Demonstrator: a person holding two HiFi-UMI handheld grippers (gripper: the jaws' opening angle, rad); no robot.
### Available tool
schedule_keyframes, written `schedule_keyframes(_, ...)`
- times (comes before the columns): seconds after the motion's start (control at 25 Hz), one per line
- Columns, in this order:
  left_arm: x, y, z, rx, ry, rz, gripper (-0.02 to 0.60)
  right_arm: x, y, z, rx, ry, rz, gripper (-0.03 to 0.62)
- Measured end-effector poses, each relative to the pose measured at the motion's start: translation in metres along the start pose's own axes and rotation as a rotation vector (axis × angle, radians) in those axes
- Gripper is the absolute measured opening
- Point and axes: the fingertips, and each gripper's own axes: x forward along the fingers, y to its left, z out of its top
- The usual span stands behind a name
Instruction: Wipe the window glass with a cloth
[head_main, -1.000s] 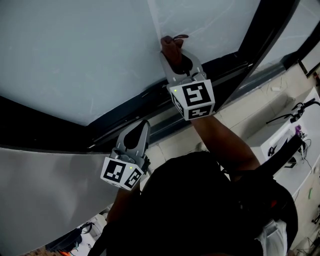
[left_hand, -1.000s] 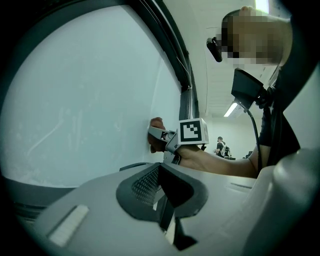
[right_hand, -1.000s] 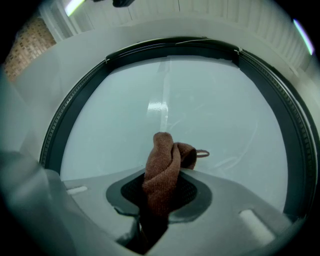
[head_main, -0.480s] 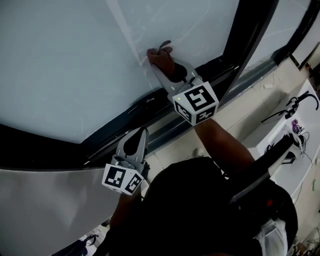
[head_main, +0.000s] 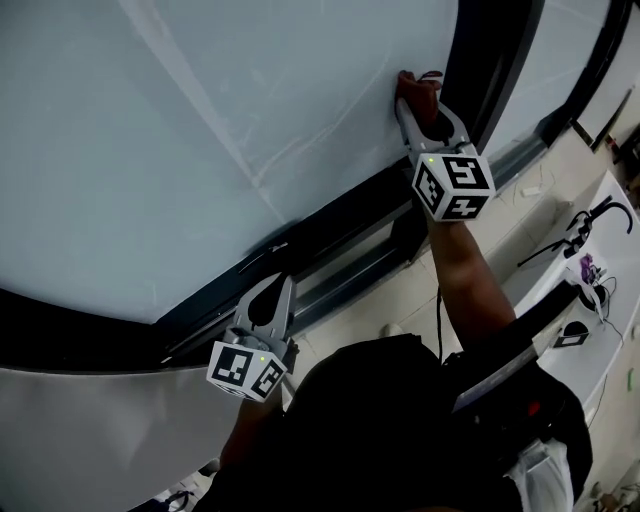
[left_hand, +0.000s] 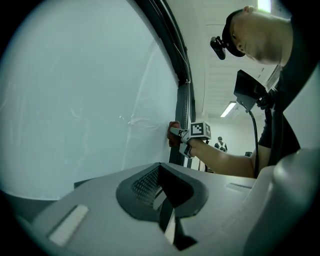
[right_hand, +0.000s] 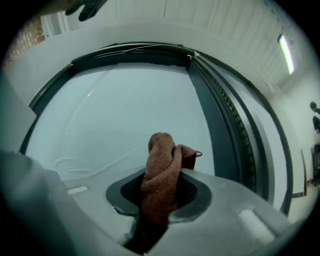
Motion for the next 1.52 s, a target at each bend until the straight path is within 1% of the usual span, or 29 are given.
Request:
schedule_keyframes(0.12,0.011,-0.001,0.001,0.007,0.003,0.006,0.017,0.013,-0.043,0.009,-0.024,-0.006,-0.077,0.083)
schedule_keyframes(0.24,0.02,-0.001,0.002,0.015,0.008,0.014,0.017,0.023,-0.067,0.016,-0.027,-0.008,-0.13,0.083)
schedule_keyframes(0.4,0.029,-0.003,0.003,0.017,0.01,0.02,0.017,0.027,-0.077,0.017,-0.052,-0.005,-0.203,0.083)
schedule_keyframes(0.6,0.035,-0.005,0.001,0.016,0.025,0.02,0.017,0.018,-0.089,0.018,-0.07,-0.031,-0.288,0.084)
schedule_keyframes(0.68,0.036,-0.004,0.0,0.014,0.031,0.019,0.017,0.019,-0.093,0.017,-0.08,-0.025,-0.309,0.083)
schedule_keyframes(0.76,0.037,-0.006,-0.001,0.015,0.035,0.015,0.017,0.024,-0.094,0.014,-0.08,-0.01,-0.306,0.083)
schedule_keyframes(0.92,0.036,-0.006,0.0,0.015,0.035,0.013,0.017,0.032,-0.086,0.012,-0.079,0.009,-0.263,0.083)
schedule_keyframes(1.16,0.03,-0.004,-0.001,0.008,0.033,0.015,0.017,0.032,-0.066,0.014,-0.025,0.01,-0.191,0.083)
schedule_keyframes(1.32,0.025,-0.003,-0.002,0.003,0.027,0.01,0.017,0.029,-0.044,0.017,-0.001,0.008,-0.141,0.083)
schedule_keyframes(1.52,0.015,-0.002,-0.002,-0.005,0.018,0.007,0.017,0.023,-0.005,0.024,0.023,-0.002,-0.078,0.083)
